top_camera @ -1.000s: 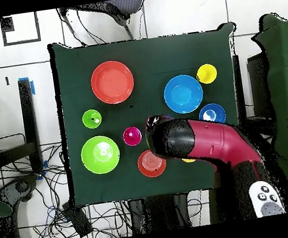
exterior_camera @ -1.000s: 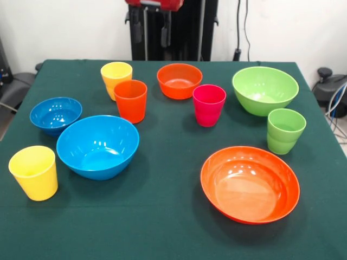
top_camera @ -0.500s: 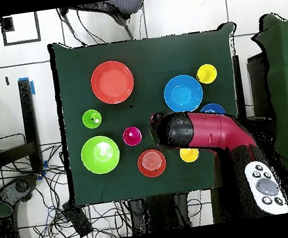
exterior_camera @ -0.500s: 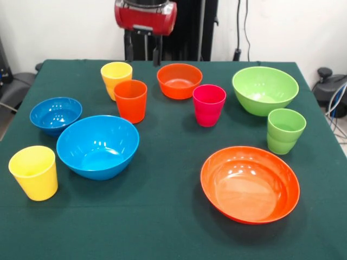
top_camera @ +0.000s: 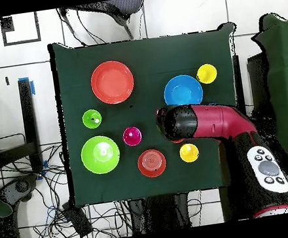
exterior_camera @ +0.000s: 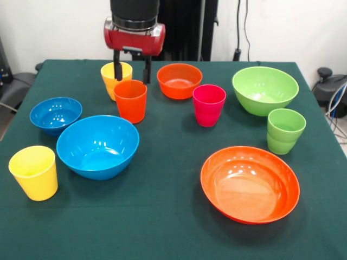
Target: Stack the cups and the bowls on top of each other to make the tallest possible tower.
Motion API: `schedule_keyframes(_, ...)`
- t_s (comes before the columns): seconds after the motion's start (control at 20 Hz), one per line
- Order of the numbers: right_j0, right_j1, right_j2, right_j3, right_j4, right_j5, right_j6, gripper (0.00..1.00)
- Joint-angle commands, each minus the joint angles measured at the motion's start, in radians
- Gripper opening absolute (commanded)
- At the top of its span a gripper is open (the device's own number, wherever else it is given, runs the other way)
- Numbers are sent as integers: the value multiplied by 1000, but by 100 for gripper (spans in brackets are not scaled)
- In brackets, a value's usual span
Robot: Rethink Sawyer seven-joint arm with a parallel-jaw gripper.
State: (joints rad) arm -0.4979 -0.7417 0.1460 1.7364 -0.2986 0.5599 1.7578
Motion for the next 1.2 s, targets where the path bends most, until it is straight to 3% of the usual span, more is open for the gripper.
schedule_keyframes(0.05,-21,56,129,-118,-151,48,-248,100)
schedule_keyframes(0.3,-30,79,156,-169,-189,59,-253,100)
schedule_keyframes(0.4,-53,81,201,-174,-204,42,-294,100)
schedule_keyframes(0.7,-79,119,291,-221,-276,124,-427,100)
schedule_keyframes(0.85,-105,140,353,-224,-310,87,-473,100)
schedule_keyframes(1.2,-110,126,381,-211,-312,101,-411,100)
